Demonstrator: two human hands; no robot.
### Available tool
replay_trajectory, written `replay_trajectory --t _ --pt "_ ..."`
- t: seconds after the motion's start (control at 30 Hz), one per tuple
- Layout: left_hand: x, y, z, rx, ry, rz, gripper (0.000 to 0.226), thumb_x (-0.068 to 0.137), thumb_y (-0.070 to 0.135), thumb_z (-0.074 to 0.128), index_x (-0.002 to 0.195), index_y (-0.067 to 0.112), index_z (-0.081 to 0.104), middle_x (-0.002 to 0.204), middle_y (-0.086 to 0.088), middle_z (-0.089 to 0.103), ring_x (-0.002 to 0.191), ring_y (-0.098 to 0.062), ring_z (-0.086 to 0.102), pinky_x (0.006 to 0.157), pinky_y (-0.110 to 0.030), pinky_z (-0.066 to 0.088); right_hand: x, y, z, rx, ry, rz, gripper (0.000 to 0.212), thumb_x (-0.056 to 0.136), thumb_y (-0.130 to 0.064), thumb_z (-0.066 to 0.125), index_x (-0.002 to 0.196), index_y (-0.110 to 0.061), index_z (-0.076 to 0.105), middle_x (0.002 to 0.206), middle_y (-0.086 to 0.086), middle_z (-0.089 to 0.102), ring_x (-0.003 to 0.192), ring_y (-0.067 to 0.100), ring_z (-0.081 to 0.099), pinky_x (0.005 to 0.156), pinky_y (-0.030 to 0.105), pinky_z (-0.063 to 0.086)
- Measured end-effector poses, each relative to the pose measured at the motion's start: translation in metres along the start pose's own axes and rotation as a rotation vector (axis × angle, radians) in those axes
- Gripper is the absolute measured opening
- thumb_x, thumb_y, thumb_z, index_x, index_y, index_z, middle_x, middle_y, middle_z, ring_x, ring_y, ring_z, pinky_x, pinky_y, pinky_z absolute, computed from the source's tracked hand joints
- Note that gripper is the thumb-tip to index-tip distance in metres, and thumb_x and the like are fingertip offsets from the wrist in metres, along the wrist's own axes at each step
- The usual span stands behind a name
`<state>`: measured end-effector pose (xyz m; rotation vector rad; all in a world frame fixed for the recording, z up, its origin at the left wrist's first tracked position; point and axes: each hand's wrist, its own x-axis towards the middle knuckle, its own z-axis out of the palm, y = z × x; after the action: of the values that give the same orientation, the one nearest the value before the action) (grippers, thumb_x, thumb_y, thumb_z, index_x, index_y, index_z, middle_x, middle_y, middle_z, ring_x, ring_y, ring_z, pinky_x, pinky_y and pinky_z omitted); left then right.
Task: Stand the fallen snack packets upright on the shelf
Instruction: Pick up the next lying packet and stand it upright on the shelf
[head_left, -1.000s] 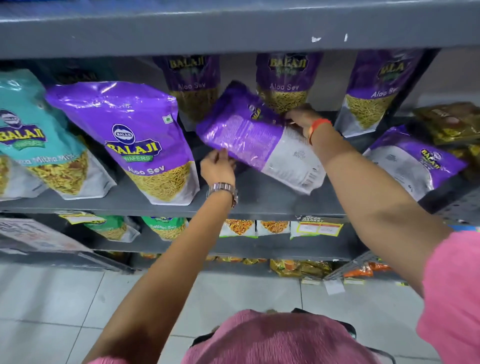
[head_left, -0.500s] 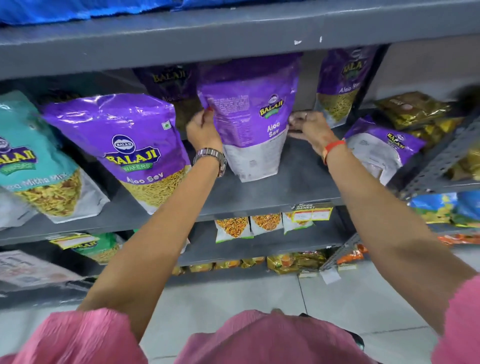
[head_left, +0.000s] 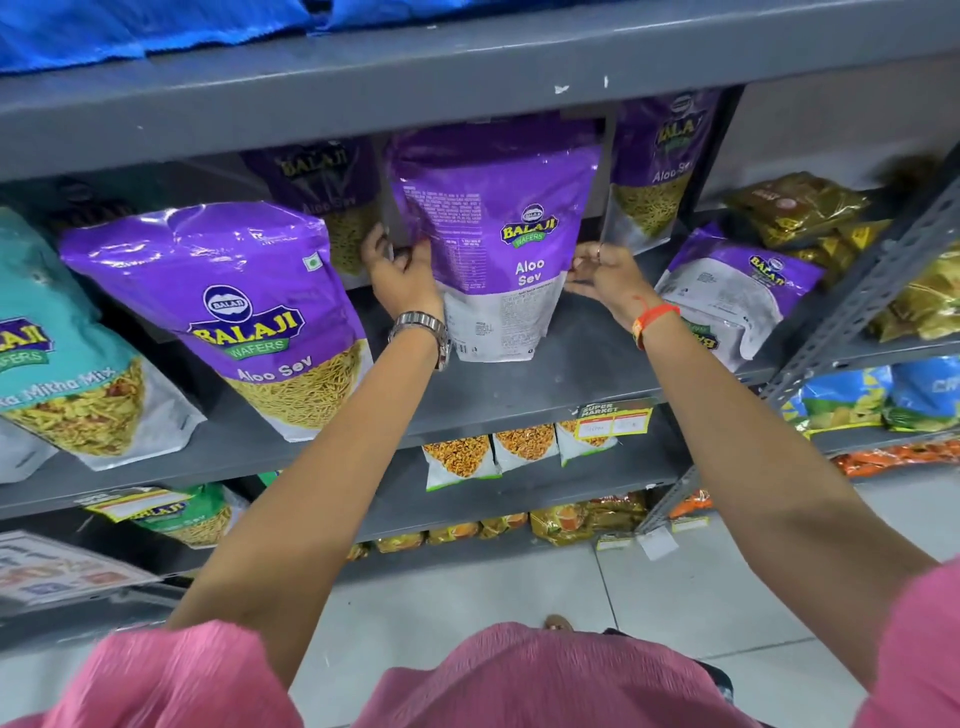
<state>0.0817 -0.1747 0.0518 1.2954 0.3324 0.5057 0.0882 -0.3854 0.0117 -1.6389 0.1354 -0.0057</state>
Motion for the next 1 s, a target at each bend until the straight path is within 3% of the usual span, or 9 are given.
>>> replay_trajectory --t 0.07,0.17,0.27,0.43,0.53,0.6,0.7,0.87,1.0 --pt "-0.013 -0.010 -0.002 0.122 0.003 0.051 0.049 0.072 -0.004 0.067 0.115 -0.009 0.044 0.117 -0.028 0.048 0.092 -0.028 0.052 0.084 -0.023 0.052 -0.006 0.002 -0.003 0.010 -0.100 0.048 0.036 0.093 0.010 0.035 0.078 -0.015 0.057 0.052 -0.011 0.069 0.050 -0.002 0.064 0.063 0.016 0.059" --pt "-0.041 -0.028 -0.011 0.220 -0.074 0.190 0.046 0.062 0.020 0.077 0.098 0.007 0.052 0.099 -0.001 0.041 0.076 -0.014 0.044 0.068 -0.011 0.042 -0.018 0.005 -0.001 0.044 -0.268 0.104 0.028 0.092 0.009 0.041 0.082 -0.011 0.058 0.055 -0.007 0.071 0.049 0.002 0.065 0.063 0.022 0.062" --pt "-0.066 -0.042 -0.018 0.301 -0.276 0.272 0.049 0.053 0.039 0.077 0.088 0.030 0.044 0.095 0.008 0.046 0.088 -0.017 0.050 0.080 -0.026 0.044 -0.030 0.007 0.012 0.064 -0.392 0.073 0.023 0.088 0.010 0.051 0.086 -0.010 0.060 0.061 -0.005 0.073 0.059 0.006 0.071 0.067 0.022 0.062" --pt "-0.076 -0.057 -0.027 0.275 -0.235 0.254 0.047 0.065 0.019 0.072 0.106 0.006 0.053 0.107 -0.007 0.054 0.101 -0.017 0.052 0.093 -0.028 0.042 -0.042 0.005 0.032 0.036 -0.540 0.052 0.022 0.084 0.009 0.059 0.093 -0.011 0.063 0.072 -0.003 0.072 0.061 0.005 0.070 0.062 0.019 0.060" --pt "-0.067 -0.058 -0.034 0.250 -0.098 0.195 0.032 0.073 0.016 0.065 0.101 0.003 0.057 0.101 -0.005 0.057 0.095 -0.019 0.055 0.086 -0.029 0.047 -0.036 -0.005 0.029 0.025 -0.406 0.016 0.018 0.082 0.002 0.064 0.087 -0.015 0.065 0.065 -0.004 0.073 0.047 0.002 0.064 0.050 0.016 0.057" --pt "-0.061 -0.057 -0.035 0.211 -0.016 0.151 0.027 0.077 0.011 0.064 0.101 -0.001 0.057 0.098 -0.009 0.058 0.085 -0.018 0.056 0.073 -0.011 0.048 -0.026 -0.009 0.024 0.079 -0.178 -0.035 0.015 0.082 0.001 0.065 0.086 -0.014 0.064 0.064 -0.003 0.069 0.038 -0.001 0.058 0.044 0.014 0.054" --pt "-0.048 -0.057 -0.033 0.156 0.104 0.083 0.024 0.081 0.006 0.060 0.103 -0.004 0.056 0.094 -0.008 0.058 0.071 0.000 0.056 0.065 -0.006 0.044 -0.009 -0.014 0.019 0.116 0.057 -0.070 0.024 0.087 0.001 0.058 0.111 0.002 0.057 0.069 -0.002 0.061 0.039 -0.001 0.056 0.045 0.014 0.054" --pt "-0.033 -0.051 -0.021 0.182 0.125 0.073 0.022 0.085 0.007 0.056 0.105 -0.001 0.058 0.091 -0.006 0.057 0.068 -0.005 0.052 0.059 0.001 0.040 0.004 -0.014 0.024 -0.005 -0.013 -0.002 0.043 0.094 -0.013 0.051 0.135 -0.008 0.040 0.109 0.003 0.048 0.100 0.013 0.049 0.082 0.036 0.047" --pt "-0.020 -0.048 -0.016 0.169 0.152 0.015 0.022 0.086 -0.001 0.049 0.106 -0.004 0.059 0.079 -0.002 0.057 0.054 0.010 0.053 0.053 0.002 0.037 0.007 -0.011 0.025 -0.028 0.032 -0.019 0.030 0.094 -0.014 0.050 0.122 -0.005 0.054 0.087 -0.003 0.055 0.087 0.005 0.052 0.082 0.037 0.043"
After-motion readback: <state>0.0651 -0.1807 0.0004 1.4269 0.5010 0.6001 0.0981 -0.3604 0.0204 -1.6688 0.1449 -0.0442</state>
